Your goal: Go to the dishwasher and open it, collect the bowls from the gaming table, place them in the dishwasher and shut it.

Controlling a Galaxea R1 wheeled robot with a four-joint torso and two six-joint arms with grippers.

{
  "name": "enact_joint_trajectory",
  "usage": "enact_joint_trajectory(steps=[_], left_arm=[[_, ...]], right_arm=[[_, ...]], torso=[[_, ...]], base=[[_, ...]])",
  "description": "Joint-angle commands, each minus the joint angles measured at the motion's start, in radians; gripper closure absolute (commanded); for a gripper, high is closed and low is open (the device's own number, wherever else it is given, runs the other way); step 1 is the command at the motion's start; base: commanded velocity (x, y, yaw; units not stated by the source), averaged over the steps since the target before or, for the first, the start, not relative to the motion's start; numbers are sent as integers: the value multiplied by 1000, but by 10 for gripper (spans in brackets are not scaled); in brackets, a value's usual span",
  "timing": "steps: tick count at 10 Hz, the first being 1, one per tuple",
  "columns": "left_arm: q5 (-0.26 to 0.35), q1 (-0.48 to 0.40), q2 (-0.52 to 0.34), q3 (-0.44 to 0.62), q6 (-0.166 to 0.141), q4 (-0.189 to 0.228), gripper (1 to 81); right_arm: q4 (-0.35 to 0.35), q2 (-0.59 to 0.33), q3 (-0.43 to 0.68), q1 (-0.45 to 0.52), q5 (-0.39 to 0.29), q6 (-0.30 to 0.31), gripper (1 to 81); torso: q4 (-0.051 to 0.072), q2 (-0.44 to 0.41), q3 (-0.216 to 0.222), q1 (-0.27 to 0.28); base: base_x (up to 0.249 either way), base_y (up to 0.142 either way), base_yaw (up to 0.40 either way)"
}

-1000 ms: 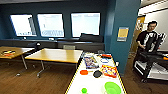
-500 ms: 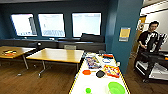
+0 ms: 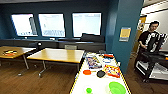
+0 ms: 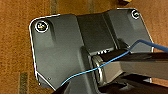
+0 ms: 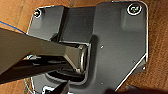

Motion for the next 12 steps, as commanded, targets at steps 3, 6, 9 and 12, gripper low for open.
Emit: enact_joint_trajectory(steps=[3,6,9,12], left_arm=[[53,-53,6,1,8,-5,10],[53,-53,11,-5,0,-7,10],[53,-53,-1,0,-4,-11,10],[54,-54,-6,0,-4,-7,10]], right_arm=[[-1,2,0,48,-54,0,10],[1,0,-3,54,-55,0,10],[4,-26,5,51,-40,8,10],[5,-140,186,42,-31,9,10]], torso=[[0,0,0,0],[0,0,0,0],[0,0,0,0],[0,0,0,0]], base=[[0,0,0],[0,0,0],[0,0,0],[0,0,0]])
